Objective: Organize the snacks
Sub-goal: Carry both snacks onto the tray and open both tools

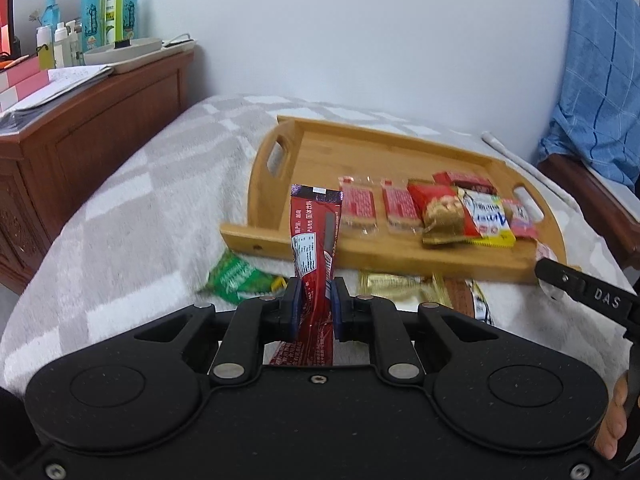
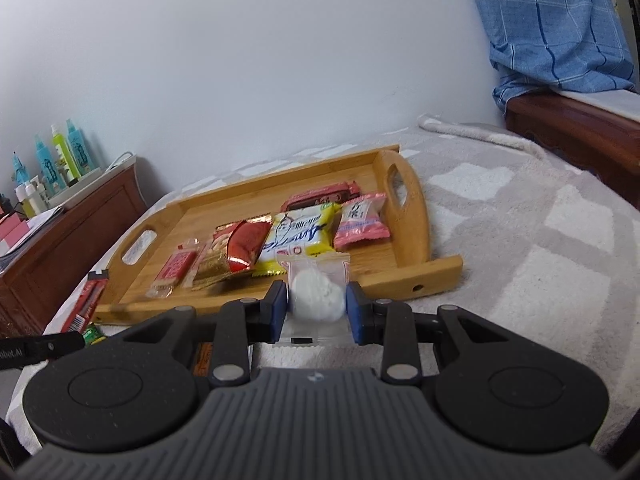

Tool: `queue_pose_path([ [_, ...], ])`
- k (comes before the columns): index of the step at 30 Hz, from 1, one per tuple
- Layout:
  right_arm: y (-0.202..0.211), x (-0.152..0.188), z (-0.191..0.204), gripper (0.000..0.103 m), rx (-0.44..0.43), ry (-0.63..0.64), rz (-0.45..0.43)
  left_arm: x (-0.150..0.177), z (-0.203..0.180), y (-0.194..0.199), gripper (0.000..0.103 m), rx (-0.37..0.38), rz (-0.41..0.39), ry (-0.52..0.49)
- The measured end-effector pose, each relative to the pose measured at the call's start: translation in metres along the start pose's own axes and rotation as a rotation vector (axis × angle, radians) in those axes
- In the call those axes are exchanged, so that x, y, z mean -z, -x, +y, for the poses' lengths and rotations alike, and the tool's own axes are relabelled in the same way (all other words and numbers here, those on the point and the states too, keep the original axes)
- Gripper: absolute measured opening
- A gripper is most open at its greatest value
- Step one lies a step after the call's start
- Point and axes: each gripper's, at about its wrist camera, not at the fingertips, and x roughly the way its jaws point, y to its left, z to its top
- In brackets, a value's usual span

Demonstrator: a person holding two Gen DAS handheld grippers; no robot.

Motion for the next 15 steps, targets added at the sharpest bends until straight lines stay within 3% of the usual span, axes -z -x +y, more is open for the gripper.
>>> queue_pose_path([
  [15, -0.017, -0.032, -0.001, 0.036, 0.01, 0.041, -0.055, -0.041, -0.003, -0.024, 0.014, 0.019, -0.01, 0.009],
])
